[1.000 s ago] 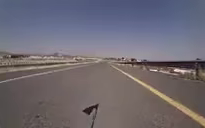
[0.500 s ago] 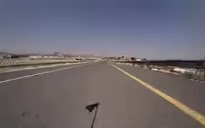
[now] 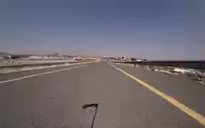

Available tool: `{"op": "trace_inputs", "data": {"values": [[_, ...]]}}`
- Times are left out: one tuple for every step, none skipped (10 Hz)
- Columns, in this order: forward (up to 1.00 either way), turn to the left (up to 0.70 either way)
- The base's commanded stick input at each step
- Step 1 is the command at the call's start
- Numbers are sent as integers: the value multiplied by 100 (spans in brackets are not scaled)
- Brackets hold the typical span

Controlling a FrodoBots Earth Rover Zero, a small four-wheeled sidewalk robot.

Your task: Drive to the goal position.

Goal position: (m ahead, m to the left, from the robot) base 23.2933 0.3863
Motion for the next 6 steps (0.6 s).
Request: {"op": "trace_inputs", "data": {"values": [[70,-1],[70,-1],[70,-1],[70,-1],[70,-1],[70,-1]]}}
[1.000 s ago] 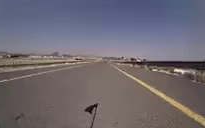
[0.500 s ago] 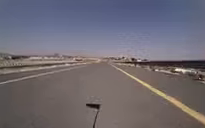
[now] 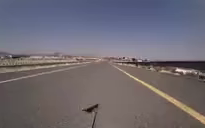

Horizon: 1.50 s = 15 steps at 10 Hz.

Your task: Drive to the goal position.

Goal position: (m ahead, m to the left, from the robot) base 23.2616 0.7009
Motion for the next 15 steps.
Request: {"op": "trace_inputs", "data": {"values": [[70,-1],[70,-1],[70,-1],[70,-1],[70,-1],[70,-1],[70,-1],[70,-1],[70,-1],[70,-1],[70,-1],[70,-1],[70,-1],[70,-1],[70,-1]]}}
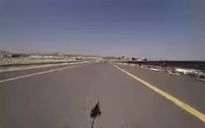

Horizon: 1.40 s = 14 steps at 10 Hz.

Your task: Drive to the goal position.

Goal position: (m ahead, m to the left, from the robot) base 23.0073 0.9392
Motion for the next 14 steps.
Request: {"op": "trace_inputs", "data": {"values": [[70,-1],[70,-1],[70,-1],[70,-1],[70,-1],[70,-1],[70,-1],[70,-1],[70,-1],[70,-1],[70,-1],[70,-1],[70,-1],[70,-1]]}}
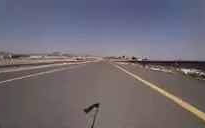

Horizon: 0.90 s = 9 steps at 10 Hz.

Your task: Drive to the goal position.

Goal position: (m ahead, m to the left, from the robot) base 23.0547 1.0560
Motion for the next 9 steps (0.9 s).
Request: {"op": "trace_inputs", "data": {"values": [[70,-1],[70,-1],[70,-1],[70,-1],[70,-1],[70,-1],[70,-1],[70,-1],[70,-1]]}}
